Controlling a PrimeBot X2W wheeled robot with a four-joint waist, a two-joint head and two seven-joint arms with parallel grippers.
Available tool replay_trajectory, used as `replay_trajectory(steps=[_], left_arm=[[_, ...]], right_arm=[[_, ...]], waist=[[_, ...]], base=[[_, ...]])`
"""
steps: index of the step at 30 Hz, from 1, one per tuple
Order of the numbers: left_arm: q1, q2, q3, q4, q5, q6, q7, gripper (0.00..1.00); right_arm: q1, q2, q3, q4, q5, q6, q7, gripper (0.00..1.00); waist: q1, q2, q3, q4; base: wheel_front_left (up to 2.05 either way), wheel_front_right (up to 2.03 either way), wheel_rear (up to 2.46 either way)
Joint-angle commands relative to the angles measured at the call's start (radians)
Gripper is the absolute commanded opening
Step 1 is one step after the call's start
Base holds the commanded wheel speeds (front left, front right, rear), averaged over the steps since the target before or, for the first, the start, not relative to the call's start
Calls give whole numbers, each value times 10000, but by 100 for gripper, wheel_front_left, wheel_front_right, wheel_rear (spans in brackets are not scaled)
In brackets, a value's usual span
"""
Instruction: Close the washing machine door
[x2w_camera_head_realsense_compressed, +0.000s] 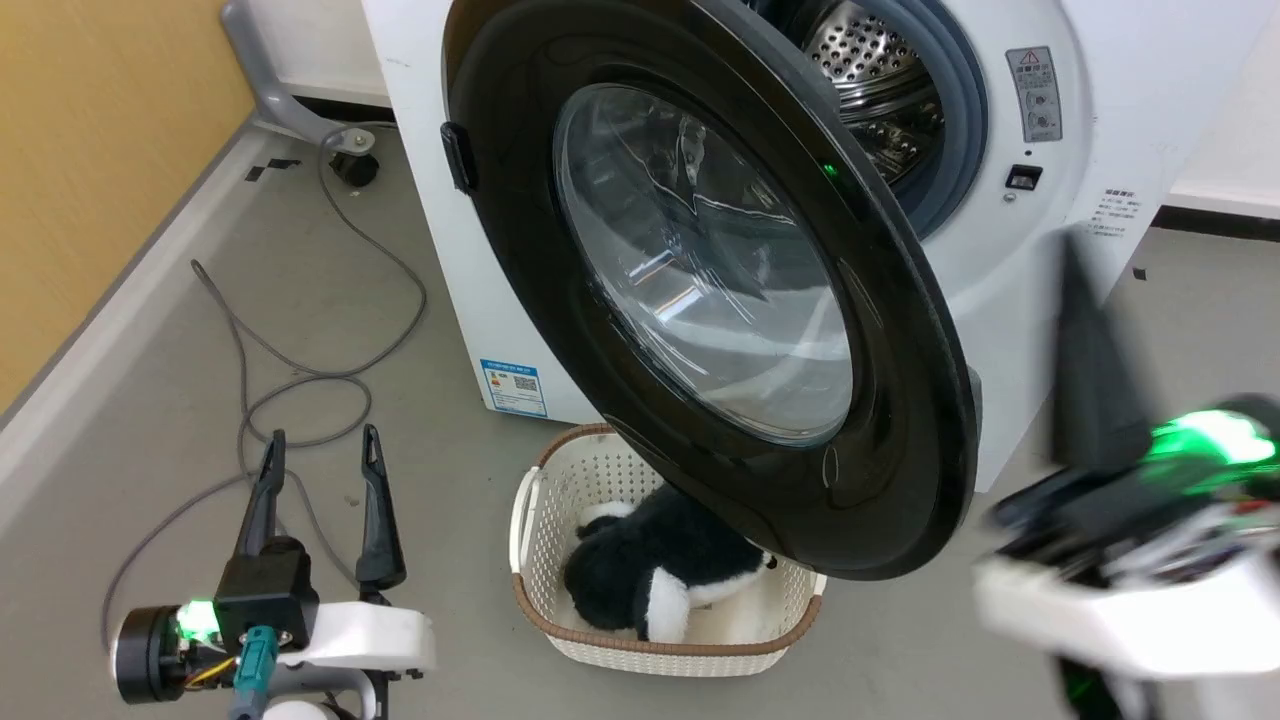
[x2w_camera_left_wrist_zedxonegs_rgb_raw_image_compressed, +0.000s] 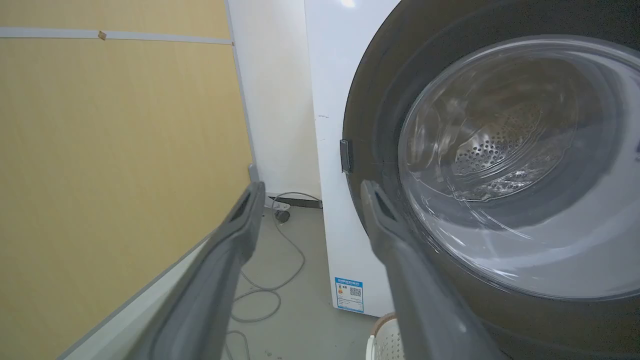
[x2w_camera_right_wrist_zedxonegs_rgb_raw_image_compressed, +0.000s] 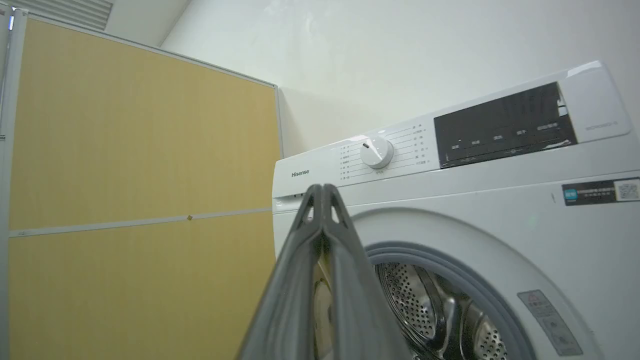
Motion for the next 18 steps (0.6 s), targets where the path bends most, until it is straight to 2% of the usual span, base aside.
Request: replay_trajectory(steps=[1, 4, 5, 11, 14, 18], left_arm=[[172, -131, 102, -43, 117, -73, -43, 100], [269, -339, 235, -119, 182, -189, -43, 100], [269, -339, 235, -119, 182, -189, -43, 100], [339, -698, 285, -191, 385, -584, -43, 100], [317, -845, 310, -171, 511, -705, -43, 100], [252, -1000, 392, -147, 617, -839, -43, 100]], right_arm=[[-83, -512, 747, 136, 132, 8, -34, 0], [-98, -1283, 2033, 570, 142, 8, -34, 0], [-98, -1283, 2033, 570, 142, 8, -34, 0], [-78, -2460, 3783, 1742, -289, 8, -34, 0], [49, -2711, 3987, 2601, -442, 8, -34, 0], [105, -2737, 3480, 3821, -761, 8, -34, 0]], waist=[[0, 0, -23, 22], [0, 0, -55, 22], [0, 0, -55, 22], [0, 0, -21, -27], [0, 0, 63, -92], [0, 0, 238, -185]], base=[[0, 0, 0], [0, 0, 0], [0, 0, 0], [0, 0, 0], [0, 0, 0], [0, 0, 0]])
